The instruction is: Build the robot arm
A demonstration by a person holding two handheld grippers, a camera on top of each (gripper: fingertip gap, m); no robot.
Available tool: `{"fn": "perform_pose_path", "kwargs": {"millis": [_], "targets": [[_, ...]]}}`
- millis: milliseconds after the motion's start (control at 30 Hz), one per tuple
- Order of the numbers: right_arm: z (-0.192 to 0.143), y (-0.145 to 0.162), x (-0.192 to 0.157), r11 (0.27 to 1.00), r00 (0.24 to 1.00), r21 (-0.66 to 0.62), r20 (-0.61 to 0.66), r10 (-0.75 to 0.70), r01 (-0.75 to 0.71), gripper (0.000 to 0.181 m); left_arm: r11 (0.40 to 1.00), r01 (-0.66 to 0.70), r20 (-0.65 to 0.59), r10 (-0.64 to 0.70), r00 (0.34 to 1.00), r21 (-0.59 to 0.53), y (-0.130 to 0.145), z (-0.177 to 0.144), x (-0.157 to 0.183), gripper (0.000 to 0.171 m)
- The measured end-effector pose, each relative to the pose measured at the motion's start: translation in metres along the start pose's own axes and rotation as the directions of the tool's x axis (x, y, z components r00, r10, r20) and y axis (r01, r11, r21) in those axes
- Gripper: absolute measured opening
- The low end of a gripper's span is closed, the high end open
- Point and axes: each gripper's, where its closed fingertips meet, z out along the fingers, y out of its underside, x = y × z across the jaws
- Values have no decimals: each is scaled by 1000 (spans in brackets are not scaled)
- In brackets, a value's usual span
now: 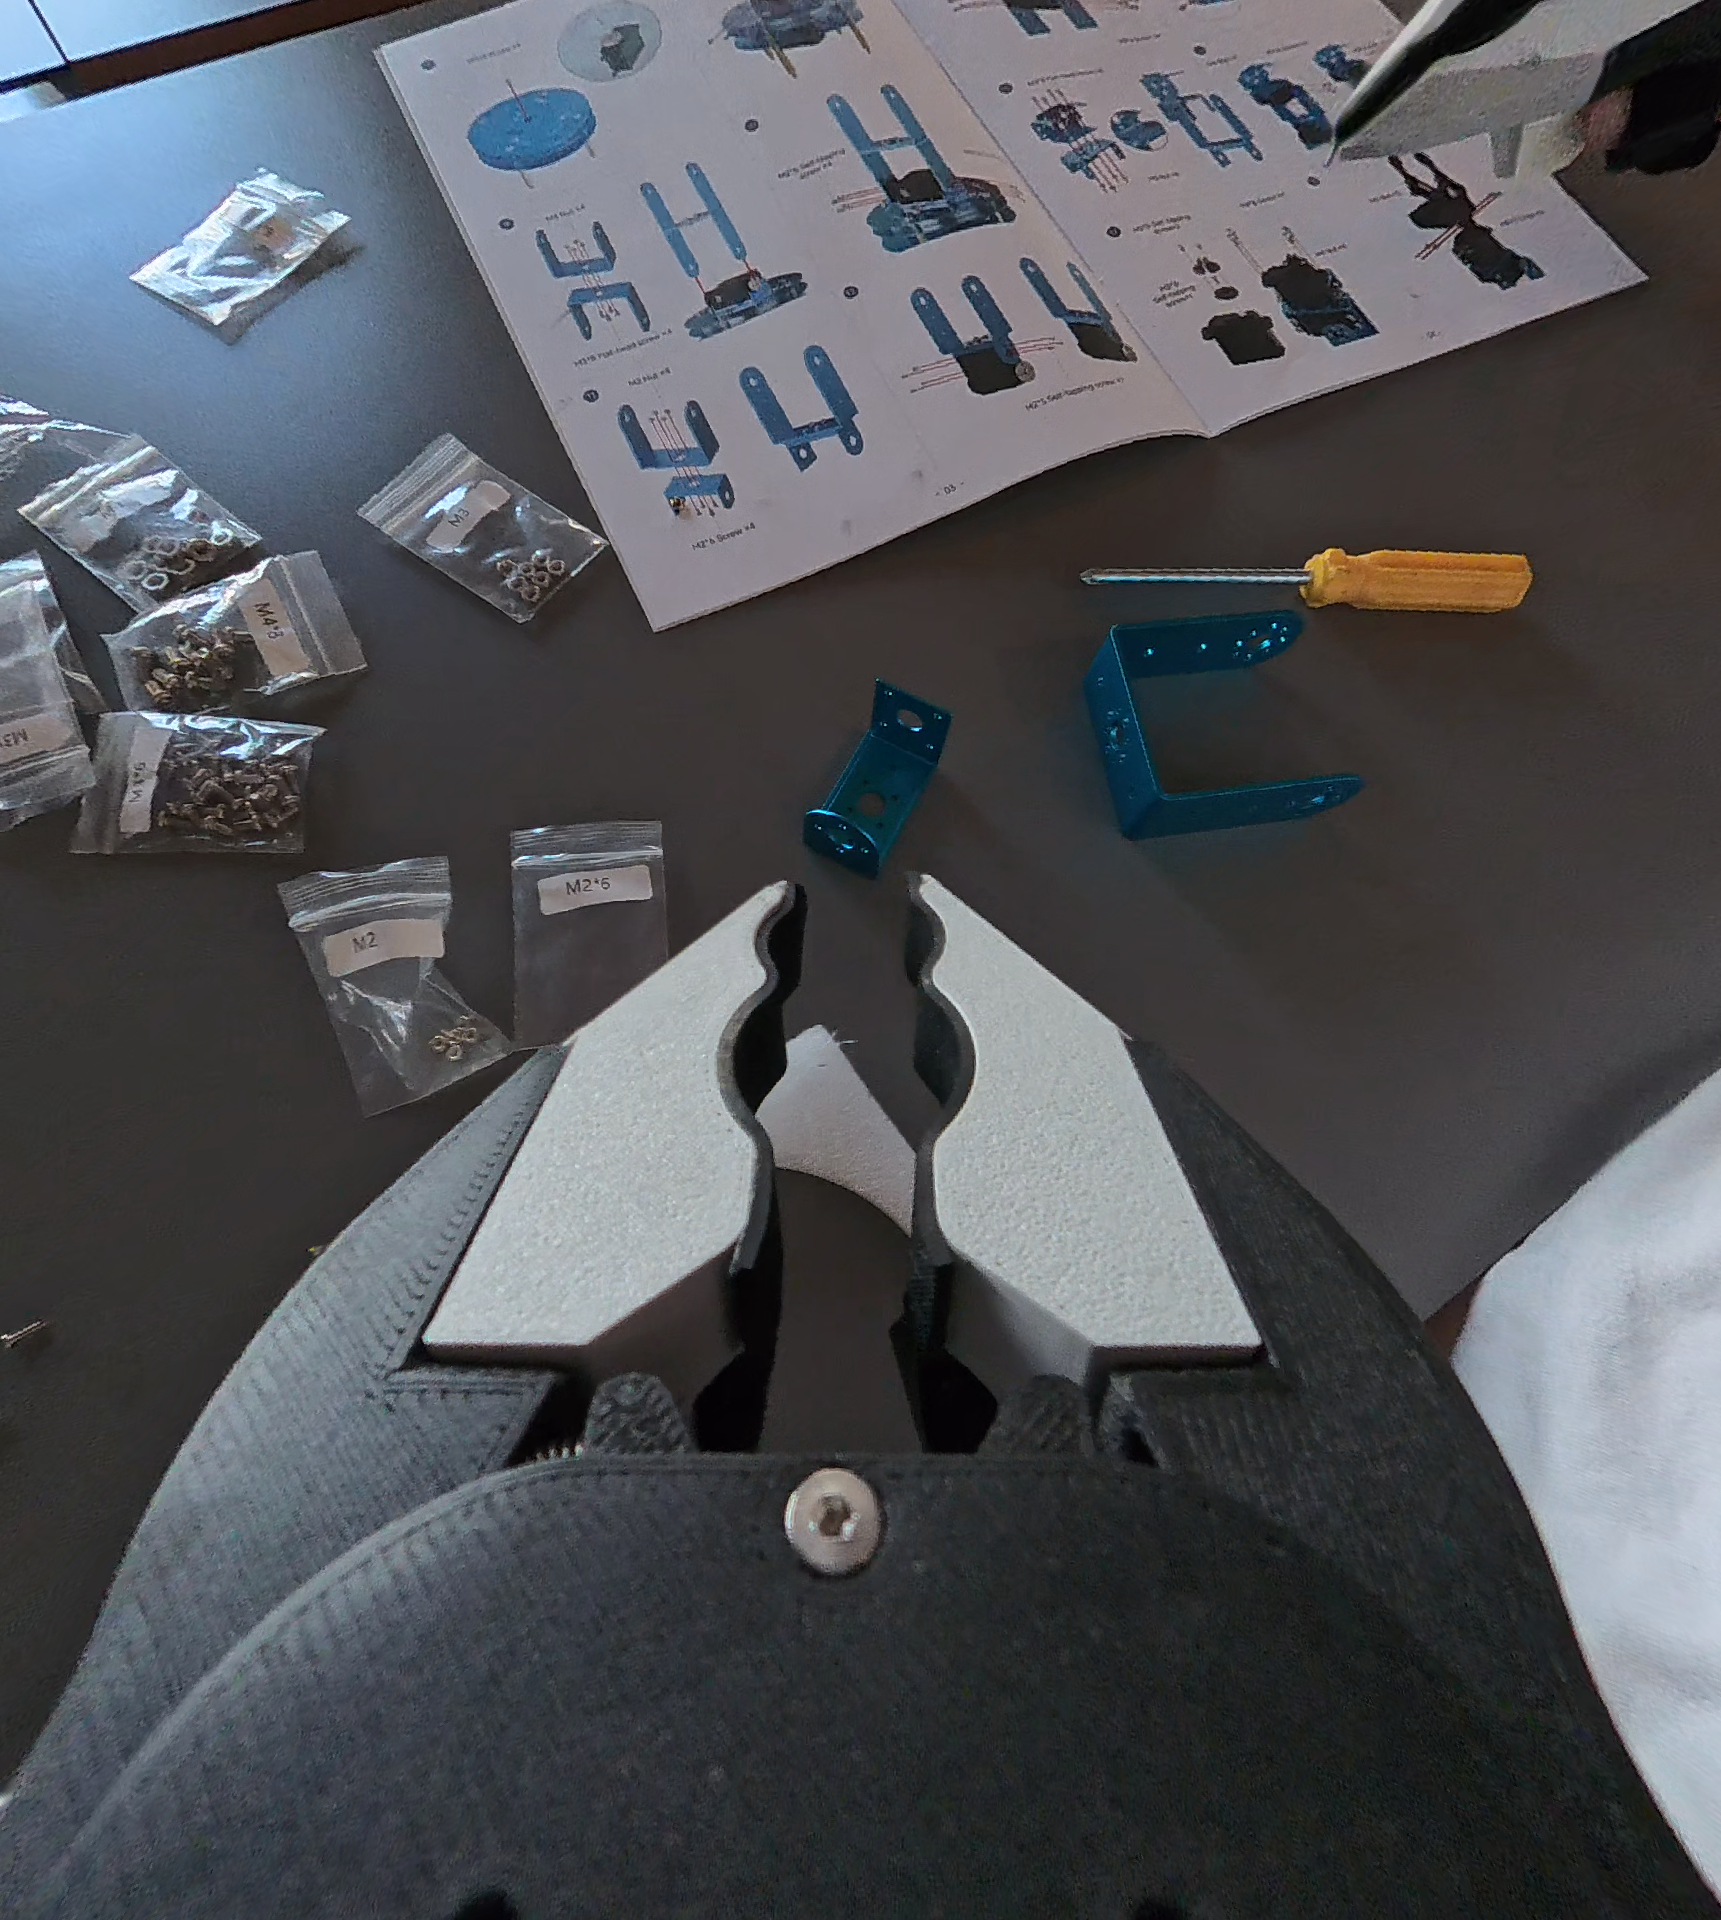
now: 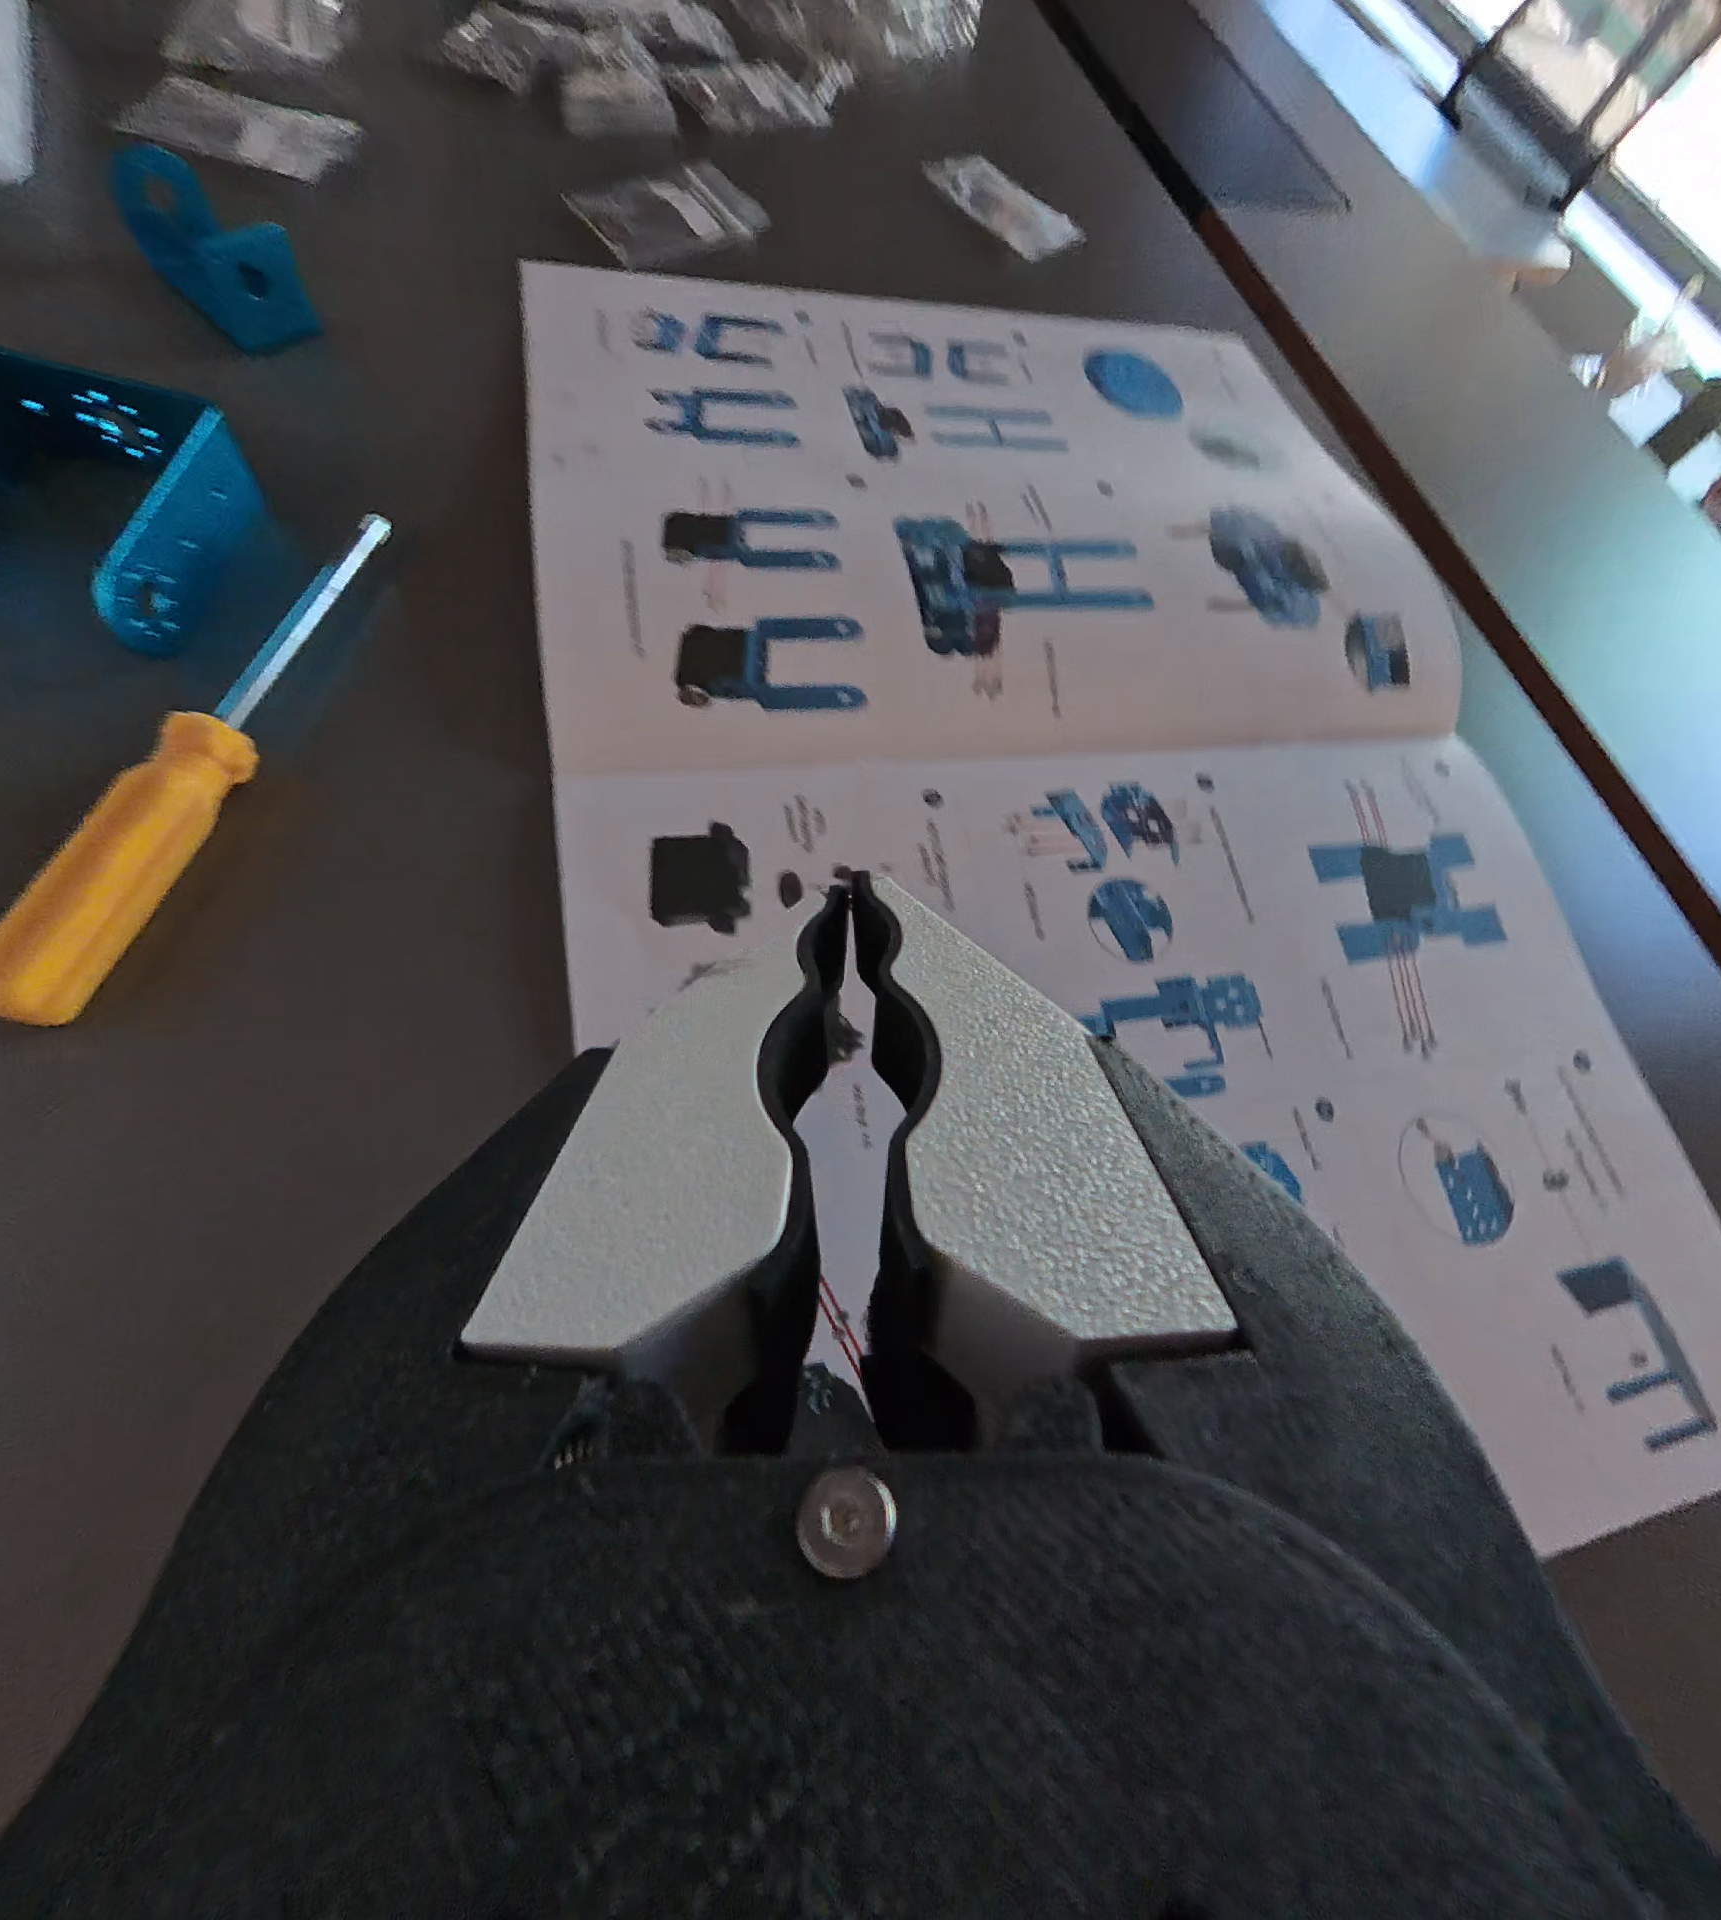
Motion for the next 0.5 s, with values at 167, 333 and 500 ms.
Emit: {"fn": "perform_pose_path", "kwargs": {"millis": [167, 333, 500], "targets": [[7, -39, -40, 990, 992, 99, 60, -110, 103, 0, 1000, -22, -102, 22, 995, 6, -5, 11, 15, 19], [19, -31, -53, 972, 974, -51, 11, -228, 228, 0, 998, -67, -134, 67, 989, 4, -9, 21, 20, 18], [4, -10, -20, 996, 997, -85, -76, 2, -9, 0, 997, -75, -161, 77, 984, 17, -10, 19, 14, 18]]}}
